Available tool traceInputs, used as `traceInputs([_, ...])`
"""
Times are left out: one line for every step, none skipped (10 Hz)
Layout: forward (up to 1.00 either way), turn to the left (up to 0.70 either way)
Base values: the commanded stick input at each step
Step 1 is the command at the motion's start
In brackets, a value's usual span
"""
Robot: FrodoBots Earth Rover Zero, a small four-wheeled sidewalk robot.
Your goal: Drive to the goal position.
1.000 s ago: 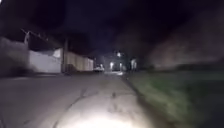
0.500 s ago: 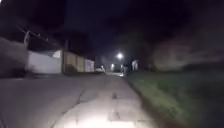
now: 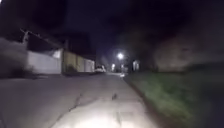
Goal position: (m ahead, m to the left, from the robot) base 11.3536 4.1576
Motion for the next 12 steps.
traceInputs([0.50,0.00])
traceInputs([0.50,0.00])
traceInputs([0.50,0.00])
traceInputs([0.50,0.00])
traceInputs([0.50,0.00])
traceInputs([0.50,0.00])
traceInputs([0.50,0.00])
traceInputs([0.50,0.00])
traceInputs([0.50,0.00])
traceInputs([0.50,0.00])
traceInputs([0.50,0.00])
traceInputs([0.50,0.00])
